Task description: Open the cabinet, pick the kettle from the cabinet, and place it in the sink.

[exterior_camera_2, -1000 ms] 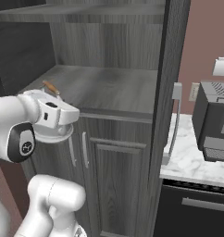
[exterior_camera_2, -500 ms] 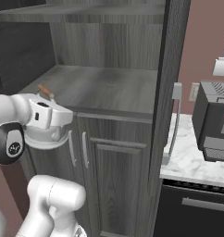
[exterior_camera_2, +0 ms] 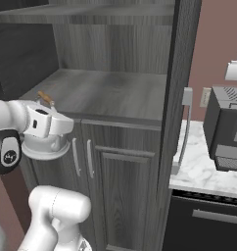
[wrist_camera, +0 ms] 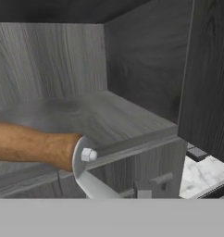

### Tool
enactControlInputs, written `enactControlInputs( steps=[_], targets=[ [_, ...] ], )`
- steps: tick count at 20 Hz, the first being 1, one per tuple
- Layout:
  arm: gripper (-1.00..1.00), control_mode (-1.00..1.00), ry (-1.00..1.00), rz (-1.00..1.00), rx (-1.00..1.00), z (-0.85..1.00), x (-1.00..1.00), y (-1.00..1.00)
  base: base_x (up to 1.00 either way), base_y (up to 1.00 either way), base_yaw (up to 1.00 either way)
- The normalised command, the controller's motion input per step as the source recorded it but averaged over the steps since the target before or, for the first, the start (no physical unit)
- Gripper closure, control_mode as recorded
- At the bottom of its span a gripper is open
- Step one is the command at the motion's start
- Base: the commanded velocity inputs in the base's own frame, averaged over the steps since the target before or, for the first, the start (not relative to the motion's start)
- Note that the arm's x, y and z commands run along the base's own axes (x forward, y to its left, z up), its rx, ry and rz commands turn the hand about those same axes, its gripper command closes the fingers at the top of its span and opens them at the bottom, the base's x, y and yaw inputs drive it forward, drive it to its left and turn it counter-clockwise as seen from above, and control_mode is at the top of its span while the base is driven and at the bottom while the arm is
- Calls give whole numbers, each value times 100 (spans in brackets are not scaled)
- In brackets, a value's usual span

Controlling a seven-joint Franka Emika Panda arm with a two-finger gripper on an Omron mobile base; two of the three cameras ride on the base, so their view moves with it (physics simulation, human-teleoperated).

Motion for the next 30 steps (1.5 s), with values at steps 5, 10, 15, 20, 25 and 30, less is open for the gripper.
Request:
enactControlInputs(
  steps=[5, 10, 15, 20, 25, 30],
  targets=[
    [100, -100, -10, 0, 0, -17, 0, 0, 0, 0, 0],
    [100, -100, -3, 0, 1, -1, 0, 0, 0, 0, 0],
    [100, -100, 0, 0, 0, 0, 0, 0, 0, 0, 0],
    [100, -100, 0, 0, 0, 0, 0, 0, 0, 0, 0],
    [100, -100, 0, 0, 0, 0, 0, 0, 0, 0, 0],
    [100, -100, 0, 0, 0, 0, 0, 0, 0, 0, 0]
  ],
)
